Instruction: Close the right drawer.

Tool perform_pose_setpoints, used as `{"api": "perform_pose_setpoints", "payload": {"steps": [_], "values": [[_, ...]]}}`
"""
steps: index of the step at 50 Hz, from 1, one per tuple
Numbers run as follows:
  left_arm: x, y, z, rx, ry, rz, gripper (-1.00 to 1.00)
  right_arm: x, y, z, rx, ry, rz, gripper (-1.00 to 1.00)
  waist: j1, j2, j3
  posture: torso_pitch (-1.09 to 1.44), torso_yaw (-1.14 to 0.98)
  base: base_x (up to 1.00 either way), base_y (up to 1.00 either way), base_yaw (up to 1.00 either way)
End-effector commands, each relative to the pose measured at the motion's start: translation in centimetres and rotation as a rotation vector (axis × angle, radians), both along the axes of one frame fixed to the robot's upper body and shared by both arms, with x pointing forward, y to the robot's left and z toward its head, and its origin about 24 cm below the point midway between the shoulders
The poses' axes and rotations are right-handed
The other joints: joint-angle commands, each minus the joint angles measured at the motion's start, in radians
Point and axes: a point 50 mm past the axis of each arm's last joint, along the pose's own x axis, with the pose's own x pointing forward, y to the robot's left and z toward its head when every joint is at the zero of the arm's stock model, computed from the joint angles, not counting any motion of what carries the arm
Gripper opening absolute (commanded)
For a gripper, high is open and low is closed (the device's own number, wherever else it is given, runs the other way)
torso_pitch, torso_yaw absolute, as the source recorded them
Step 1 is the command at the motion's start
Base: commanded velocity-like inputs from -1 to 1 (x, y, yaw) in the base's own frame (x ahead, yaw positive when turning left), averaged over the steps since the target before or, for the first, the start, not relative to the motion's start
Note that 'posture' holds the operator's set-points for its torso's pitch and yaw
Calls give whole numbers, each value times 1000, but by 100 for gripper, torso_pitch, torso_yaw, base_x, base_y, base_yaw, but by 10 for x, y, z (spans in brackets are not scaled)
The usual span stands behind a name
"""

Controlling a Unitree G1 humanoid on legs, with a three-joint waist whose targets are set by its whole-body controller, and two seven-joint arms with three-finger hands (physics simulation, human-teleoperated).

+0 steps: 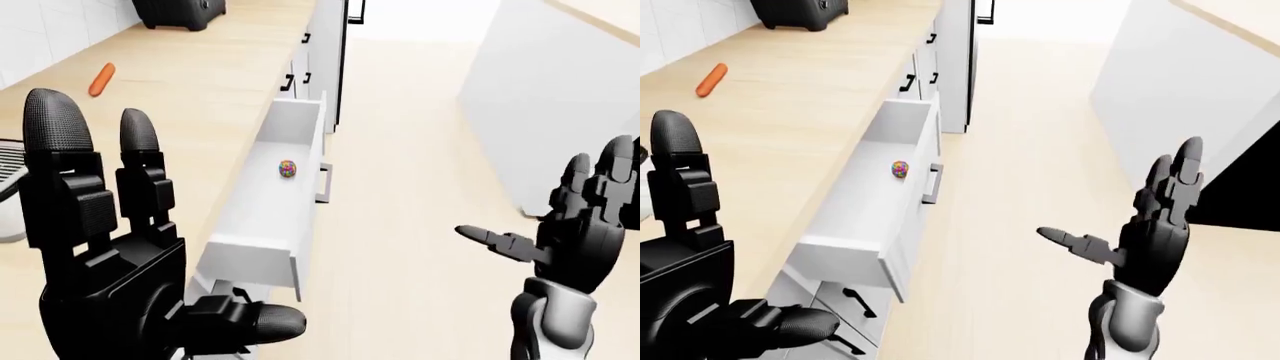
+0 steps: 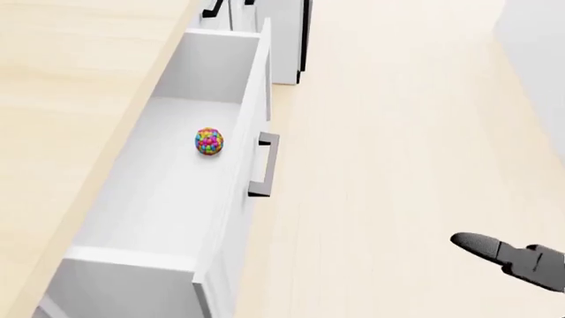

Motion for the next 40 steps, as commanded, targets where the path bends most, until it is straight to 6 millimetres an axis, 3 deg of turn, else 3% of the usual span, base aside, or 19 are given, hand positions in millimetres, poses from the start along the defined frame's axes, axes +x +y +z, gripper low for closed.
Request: {"api": "perform_pose_setpoints", "payload": {"steps": [1,18,40], "values": [[-6,-1,8,6,-57,-5,100,-4,-6,10,33,-58,-61,100,1,-1,-10,0,0,0,0,0],[30,-39,4,100,-34,-127,100,-6,-9,13,9,-62,-74,100,1,-5,-10,0,0,0,0,0],[32,-97,-40,219,65,-316,100,-2,-5,9,16,-53,-52,100,0,-14,4,0,0,0,0,0]]}}
